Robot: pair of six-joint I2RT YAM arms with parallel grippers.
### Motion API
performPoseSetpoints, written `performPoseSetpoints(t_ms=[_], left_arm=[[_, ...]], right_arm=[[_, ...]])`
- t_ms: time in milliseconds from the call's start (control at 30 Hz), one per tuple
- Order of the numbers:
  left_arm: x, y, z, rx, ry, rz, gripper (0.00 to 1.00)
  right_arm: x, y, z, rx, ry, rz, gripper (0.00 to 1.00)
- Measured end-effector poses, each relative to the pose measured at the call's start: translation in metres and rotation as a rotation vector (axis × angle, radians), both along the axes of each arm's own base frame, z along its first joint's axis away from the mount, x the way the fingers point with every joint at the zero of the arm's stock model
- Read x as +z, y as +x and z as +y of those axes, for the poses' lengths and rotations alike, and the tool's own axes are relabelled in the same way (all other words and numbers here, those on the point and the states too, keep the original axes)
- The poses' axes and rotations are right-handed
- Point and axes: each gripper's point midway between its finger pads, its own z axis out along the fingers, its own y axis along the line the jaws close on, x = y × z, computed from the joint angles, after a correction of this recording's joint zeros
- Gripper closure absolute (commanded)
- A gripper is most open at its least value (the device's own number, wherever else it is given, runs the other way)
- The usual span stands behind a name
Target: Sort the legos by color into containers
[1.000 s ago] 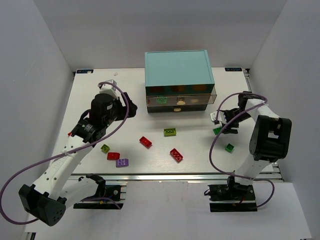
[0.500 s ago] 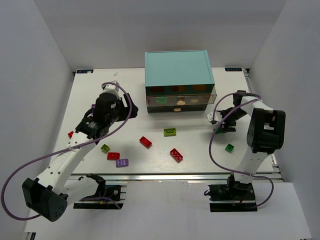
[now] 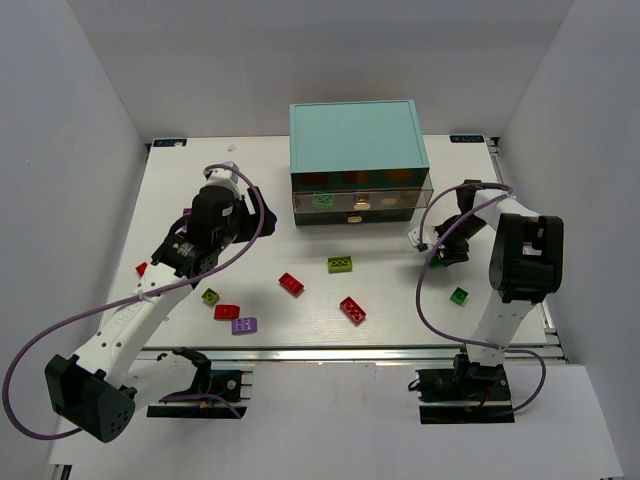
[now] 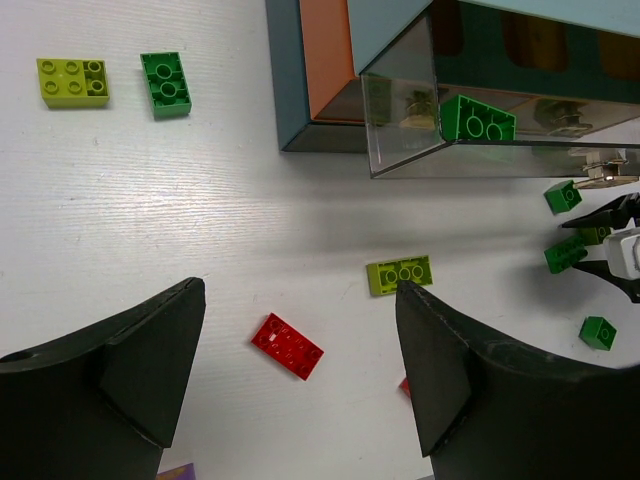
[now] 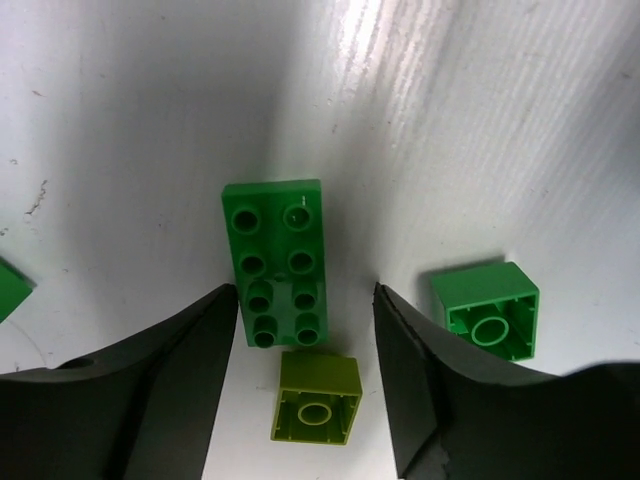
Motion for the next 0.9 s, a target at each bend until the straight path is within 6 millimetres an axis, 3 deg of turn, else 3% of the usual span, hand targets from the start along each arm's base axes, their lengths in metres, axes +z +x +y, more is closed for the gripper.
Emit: performPoseSetpoints(t_ms=[267, 500, 667, 767, 900], left_arm=[[0.0, 0.0, 0.001, 0.006, 0.001, 0.0, 0.13], [-0.004, -0.001, 0.002, 0.015, 0.001, 0.007, 0.13], [-0.011, -0.002, 0.003, 0.019, 0.007, 0.02, 0.13], [-0.02, -0.003, 0.005, 0.025, 0.011, 0.039, 0.13], [-0.031, -0.004, 0.006, 0.03, 0.016, 0.065, 0.13]], right_arm=[[-0.004, -0.015, -0.003, 0.031, -0.065, 0.045, 0.52], [-0.003, -0.025, -0.002, 0.038, -0.081, 0.044, 0.87], [0.001, -0.041, 0.013, 0.053, -0.031, 0.06, 0.94], [0.02, -0.053, 0.031, 0.074, 0.033, 0.05, 0.97], [0.074, -0.065, 0.062, 0.116, 0.149, -0.047, 0.97]])
